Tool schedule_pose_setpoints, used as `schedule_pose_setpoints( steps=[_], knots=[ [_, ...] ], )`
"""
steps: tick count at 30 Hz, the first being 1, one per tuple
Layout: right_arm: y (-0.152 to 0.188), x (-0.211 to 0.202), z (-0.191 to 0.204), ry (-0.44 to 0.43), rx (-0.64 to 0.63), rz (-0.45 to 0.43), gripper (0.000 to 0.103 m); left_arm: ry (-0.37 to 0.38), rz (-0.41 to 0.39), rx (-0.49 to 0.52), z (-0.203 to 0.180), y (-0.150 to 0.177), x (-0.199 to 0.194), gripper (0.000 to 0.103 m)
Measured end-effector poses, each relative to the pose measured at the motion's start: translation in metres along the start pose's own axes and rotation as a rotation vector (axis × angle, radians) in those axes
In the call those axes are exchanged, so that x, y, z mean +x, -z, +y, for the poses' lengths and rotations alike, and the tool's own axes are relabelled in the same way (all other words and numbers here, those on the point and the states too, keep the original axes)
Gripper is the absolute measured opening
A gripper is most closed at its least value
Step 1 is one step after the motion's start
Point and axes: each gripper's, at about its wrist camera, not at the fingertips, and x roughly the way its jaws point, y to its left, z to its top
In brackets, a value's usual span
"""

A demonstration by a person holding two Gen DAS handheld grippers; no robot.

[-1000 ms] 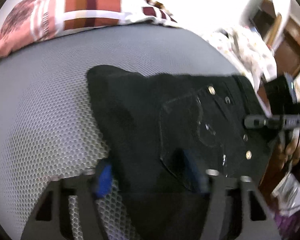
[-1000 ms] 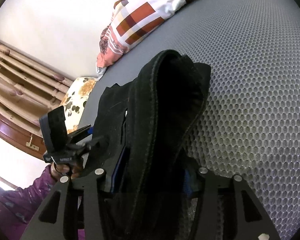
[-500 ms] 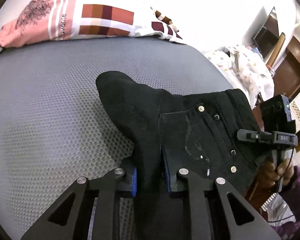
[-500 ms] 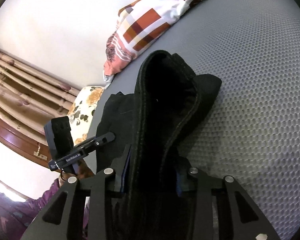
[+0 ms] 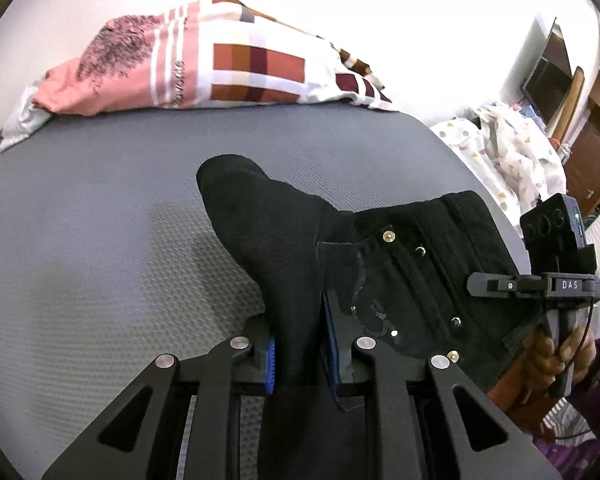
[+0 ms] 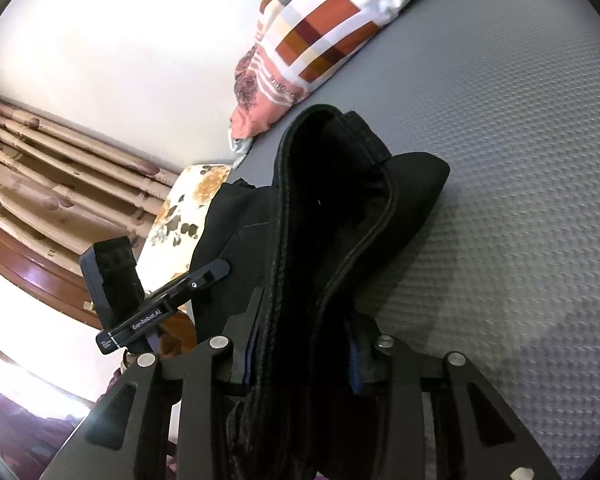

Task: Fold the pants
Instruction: 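Grasp the jeans fold with the left gripper while the right gripper holds its edge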

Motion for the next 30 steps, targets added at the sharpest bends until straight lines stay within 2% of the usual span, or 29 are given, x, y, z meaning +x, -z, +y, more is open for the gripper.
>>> schedule_pose_setpoints(
  steps=[18,30],
  knots=[
    [-0.033,0.077,0.051,-0.053,-0.063,0.072,0.032,-0.097,-0.068,-0.080,0.078,-0.017,-0.038,0.019],
    [-0.068,0.133,0.076,-0.084,-0.097,0.100,0.032,-0.153,-0.108,-0.121,0.134,-0.038,-0.042,0.019]
  ],
)
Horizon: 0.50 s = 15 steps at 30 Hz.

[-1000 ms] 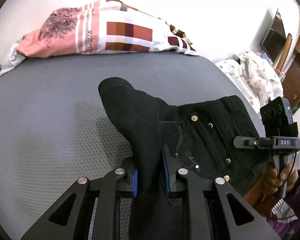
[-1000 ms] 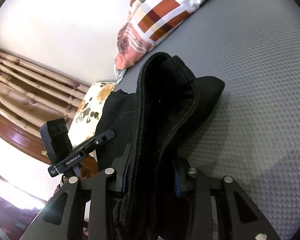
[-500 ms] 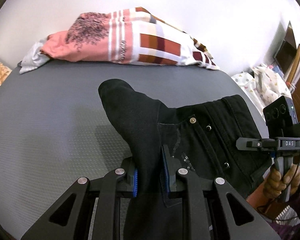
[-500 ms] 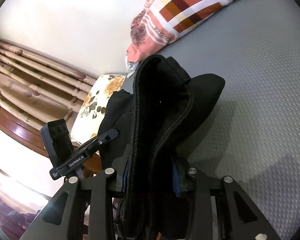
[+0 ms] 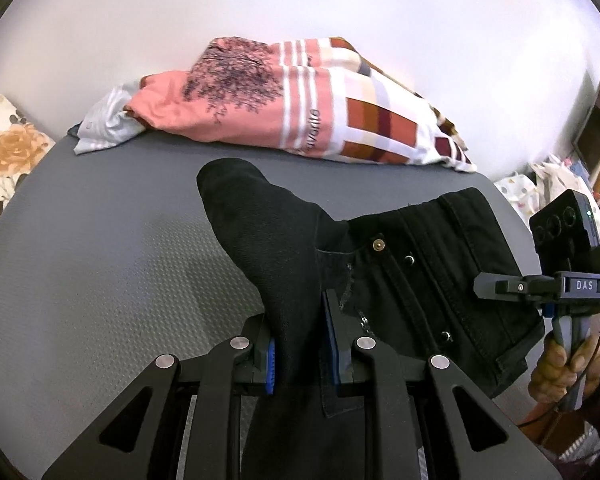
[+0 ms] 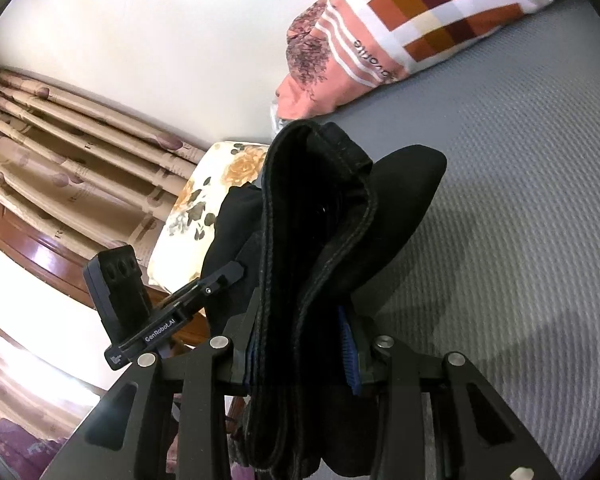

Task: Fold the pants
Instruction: 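Grasp the jeans fold with the left gripper while the right gripper holds its edge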

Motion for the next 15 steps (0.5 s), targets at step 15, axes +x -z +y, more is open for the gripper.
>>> schedule_pose_setpoints(
  steps=[15],
  knots=[
    [-0.059,0.057,0.006,-0.021,-0.022,0.005,0.032,-0.051,-0.051,-0.037,0.058,-0.046,0.019,0.019]
  ],
)
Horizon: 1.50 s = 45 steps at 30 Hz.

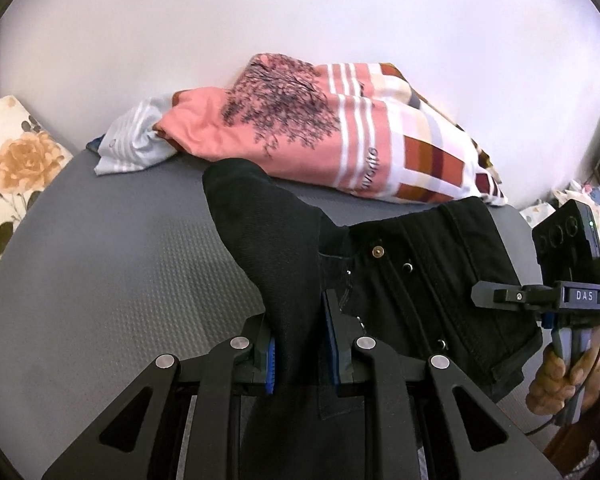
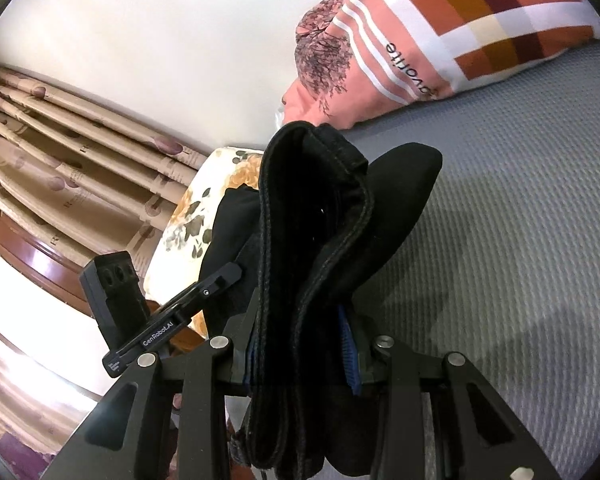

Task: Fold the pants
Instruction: 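Grasp the jeans fold with the left gripper while the right gripper holds its edge, then press the folded black jeans flat with both grippers closed on the fold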

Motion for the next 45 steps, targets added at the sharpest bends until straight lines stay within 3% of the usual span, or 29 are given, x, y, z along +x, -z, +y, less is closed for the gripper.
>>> schedule_pose_setpoints(
  steps=[9,25,45],
  knots=[
    [-0.024,0.024,-0.001,-0.010,-0.005,-0.004,0.032,-0.023,-0.025,-0.016,0.026,-0.022,0.015,0.019],
    [-0.037,0.039,-0.007,-0.001,-0.001,-0.002,0.032,-0.046,-0.023,-0.011,0.050,-0.039,0.042,0.019],
    [-0.037,0.039,-0.025,0.001,0.038,-0.015,0.032,-0.071,-0.013,-0.028,0.072,-0.030,0.061,0.020]
  ],
)
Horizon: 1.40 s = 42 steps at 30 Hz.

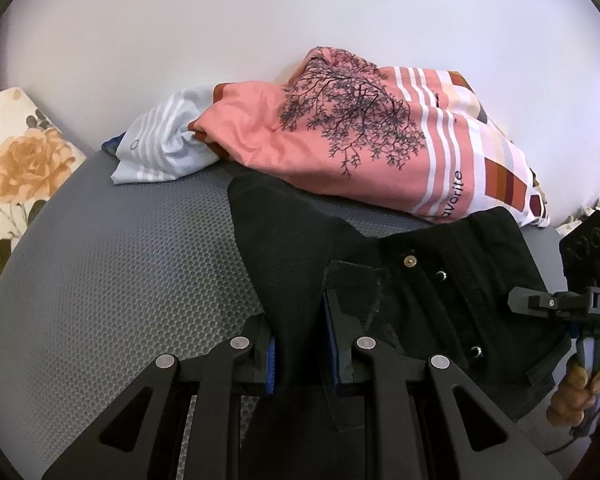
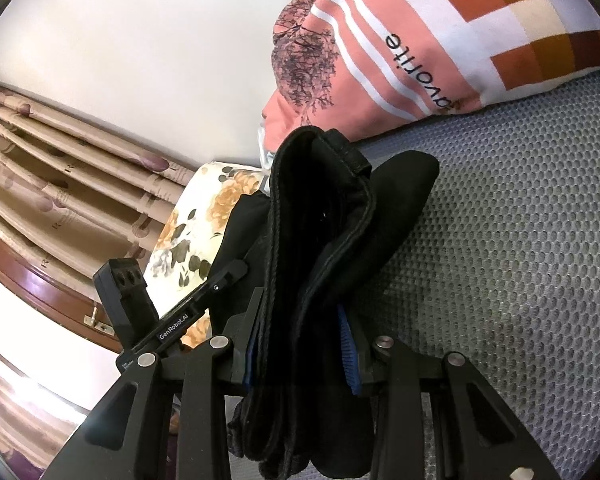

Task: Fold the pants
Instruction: 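Press the folded black jeans flat with both grippers closed on the fold, then open both grippers and release the folded jeans onto the bed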

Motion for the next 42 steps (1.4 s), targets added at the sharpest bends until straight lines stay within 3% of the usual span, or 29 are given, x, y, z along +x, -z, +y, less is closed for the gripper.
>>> schedule_pose_setpoints(
  steps=[6,10,18,23,28,42],
  knots=[
    [0.004,-0.003,-0.003,0.075,-0.018,0.003,0.032,-0.011,0.002,-0.007,0.008,0.009,0.006,0.020],
    [0.009,0.000,0.000,0.197,-0.078,0.013,0.032,-0.019,0.000,-0.005,0.011,0.012,0.010,0.022],
    [0.018,0.010,0.009,0.367,-0.176,-0.010,0.032,-0.060,-0.011,-0.020,0.020,0.022,0.018,0.040],
    [0.025,0.015,0.013,0.447,-0.201,-0.060,0.032,-0.131,-0.020,0.012,0.017,0.031,0.025,0.053],
    [0.031,0.021,0.023,0.540,-0.262,-0.098,0.035,-0.157,-0.012,0.020,0.017,0.030,0.028,0.057],
    [0.043,0.026,0.037,0.661,-0.344,-0.174,0.044,-0.190,-0.010,0.022,0.015,0.031,0.029,0.063]
  ],
)
